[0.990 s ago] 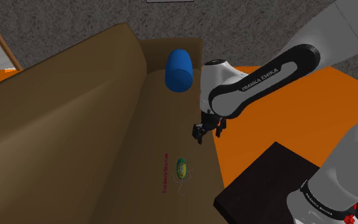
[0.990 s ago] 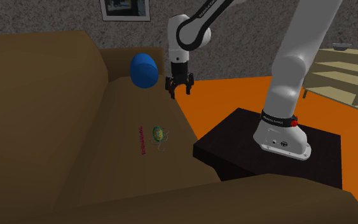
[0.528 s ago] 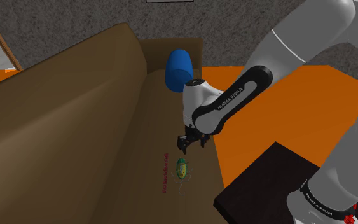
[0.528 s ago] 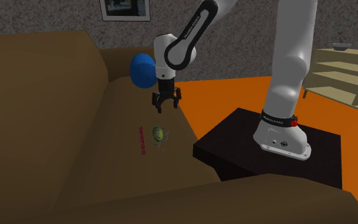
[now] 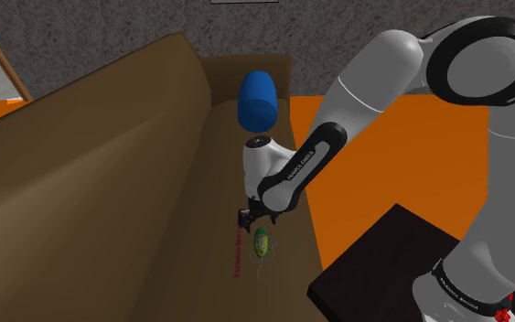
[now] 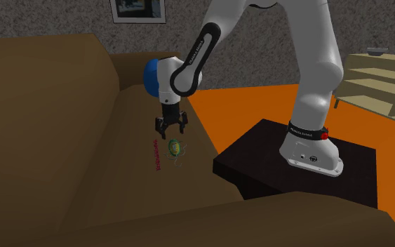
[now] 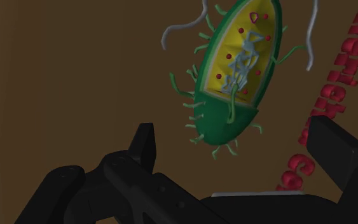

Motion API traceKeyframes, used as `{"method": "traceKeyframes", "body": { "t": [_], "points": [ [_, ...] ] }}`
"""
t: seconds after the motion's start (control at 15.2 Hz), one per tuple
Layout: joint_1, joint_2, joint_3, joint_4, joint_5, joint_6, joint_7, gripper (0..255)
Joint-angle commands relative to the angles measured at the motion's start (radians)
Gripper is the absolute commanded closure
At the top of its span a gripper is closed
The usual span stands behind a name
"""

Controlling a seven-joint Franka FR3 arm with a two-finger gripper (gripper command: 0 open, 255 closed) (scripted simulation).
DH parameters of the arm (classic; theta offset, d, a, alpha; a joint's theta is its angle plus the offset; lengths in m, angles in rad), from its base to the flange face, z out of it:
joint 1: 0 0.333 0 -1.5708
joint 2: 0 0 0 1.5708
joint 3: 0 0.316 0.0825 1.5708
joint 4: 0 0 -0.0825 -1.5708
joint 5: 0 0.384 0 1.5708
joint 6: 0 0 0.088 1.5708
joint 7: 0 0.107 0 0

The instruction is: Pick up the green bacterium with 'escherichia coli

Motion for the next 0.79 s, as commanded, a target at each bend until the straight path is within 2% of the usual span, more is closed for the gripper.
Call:
{"method": "traceKeyframes", "body": {
  "t": [0.0, 0.4, 0.46, 0.73],
  "points": [
    [0.007, 0.027, -0.008, 0.005, -0.010, 0.023, 0.007, 0],
    [0.020, 0.086, -0.026, 0.018, -0.030, 0.068, 0.019, 0],
    [0.020, 0.086, -0.026, 0.019, -0.029, 0.067, 0.019, 255],
    [0.020, 0.085, -0.026, 0.018, -0.029, 0.067, 0.019, 255]
  ]
}}
